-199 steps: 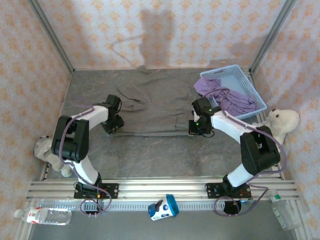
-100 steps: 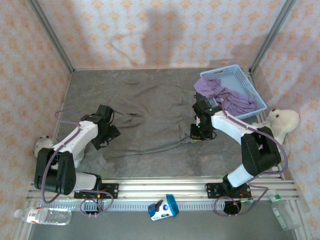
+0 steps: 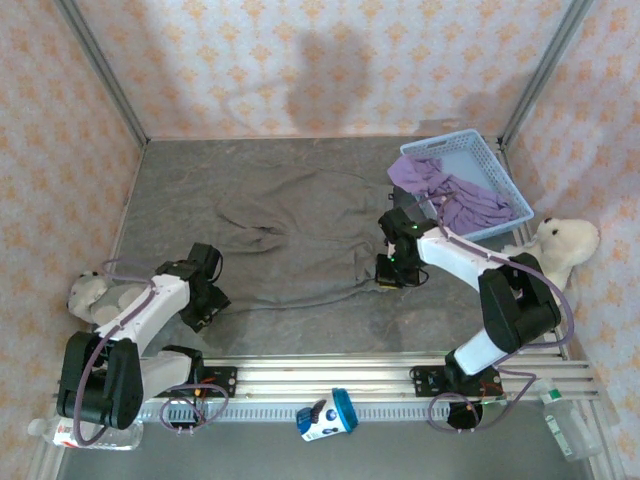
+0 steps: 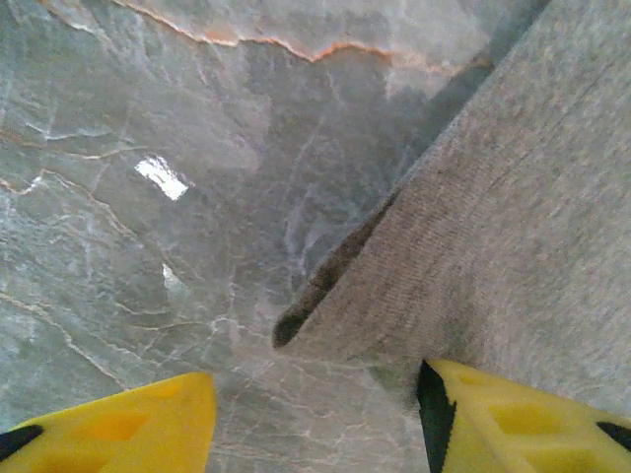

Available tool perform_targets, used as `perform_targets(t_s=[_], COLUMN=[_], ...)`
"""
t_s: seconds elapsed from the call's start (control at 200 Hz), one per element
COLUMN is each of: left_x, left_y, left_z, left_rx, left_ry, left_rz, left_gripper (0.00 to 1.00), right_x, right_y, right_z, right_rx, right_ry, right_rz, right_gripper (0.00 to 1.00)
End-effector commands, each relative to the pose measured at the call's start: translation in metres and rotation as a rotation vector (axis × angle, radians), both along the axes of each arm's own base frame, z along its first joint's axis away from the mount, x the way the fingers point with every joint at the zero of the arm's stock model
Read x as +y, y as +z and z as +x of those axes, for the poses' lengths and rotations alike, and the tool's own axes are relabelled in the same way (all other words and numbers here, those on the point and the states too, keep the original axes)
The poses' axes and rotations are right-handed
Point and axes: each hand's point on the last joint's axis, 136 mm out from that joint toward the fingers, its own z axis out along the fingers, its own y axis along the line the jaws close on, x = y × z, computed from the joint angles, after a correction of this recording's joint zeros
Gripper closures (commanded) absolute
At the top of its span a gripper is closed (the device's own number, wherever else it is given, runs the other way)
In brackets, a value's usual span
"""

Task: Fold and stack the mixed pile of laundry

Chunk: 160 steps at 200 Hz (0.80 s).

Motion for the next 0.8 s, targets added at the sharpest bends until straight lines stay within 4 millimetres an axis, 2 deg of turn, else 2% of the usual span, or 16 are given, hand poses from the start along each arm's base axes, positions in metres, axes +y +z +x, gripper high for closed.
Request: perform_targets(t_s=[0.0, 0.08, 0.175, 0.27, 0.385, 0.42, 0.48, 0.645, 0.721, 0.796], left_x=[0.003, 0.003, 0.006, 0.011, 0.018, 0.021, 0.026, 0.037, 0.043, 0.049], left_y=[0.002, -0.004, -0.01, -0.013, -0.006, -0.001, 0.011, 0.06, 0.093, 0.126], left_z=[0.025, 0.038, 0.046, 0.045, 0.035, 0.032, 0.025, 0.012, 0.019, 0.032], left_rx=[-0.088, -0.104, -0.089, -0.051, -0.052, -0.058, -0.069, -0.15, -0.248, -0.345], left_ry=[0.071, 0.1, 0.099, 0.063, 0.034, 0.03, 0.016, 0.001, 0.016, 0.033], left_rz=[0.022, 0.024, 0.048, 0.089, 0.126, 0.138, 0.161, 0.211, 0.241, 0.275], left_gripper=[0.48, 0.51, 0.6, 0.73, 1.0, 1.0, 1.0, 1.0, 1.0, 1.0], right_x=[-0.001, -0.001, -0.005, -0.006, -0.008, -0.008, -0.005, 0.028, 0.034, 0.034], right_y=[-0.007, -0.009, -0.01, -0.007, -0.002, -0.001, 0.001, 0.023, 0.036, 0.052], right_z=[-0.01, -0.015, -0.018, -0.018, -0.02, -0.022, -0.03, -0.066, -0.076, -0.076], right_rx=[0.037, 0.053, 0.057, 0.047, 0.042, 0.049, 0.073, 0.142, 0.164, 0.145], right_ry=[-0.006, 0.01, 0.028, 0.033, 0.029, 0.025, 0.023, 0.094, 0.086, 0.07], right_rz=[-0.03, -0.036, -0.061, -0.07, -0.069, -0.071, -0.058, 0.058, 0.101, 0.118], right_gripper=[0.97, 0.97, 0.97, 0.98, 1.0, 1.0, 1.0, 1.0, 1.0, 1.0])
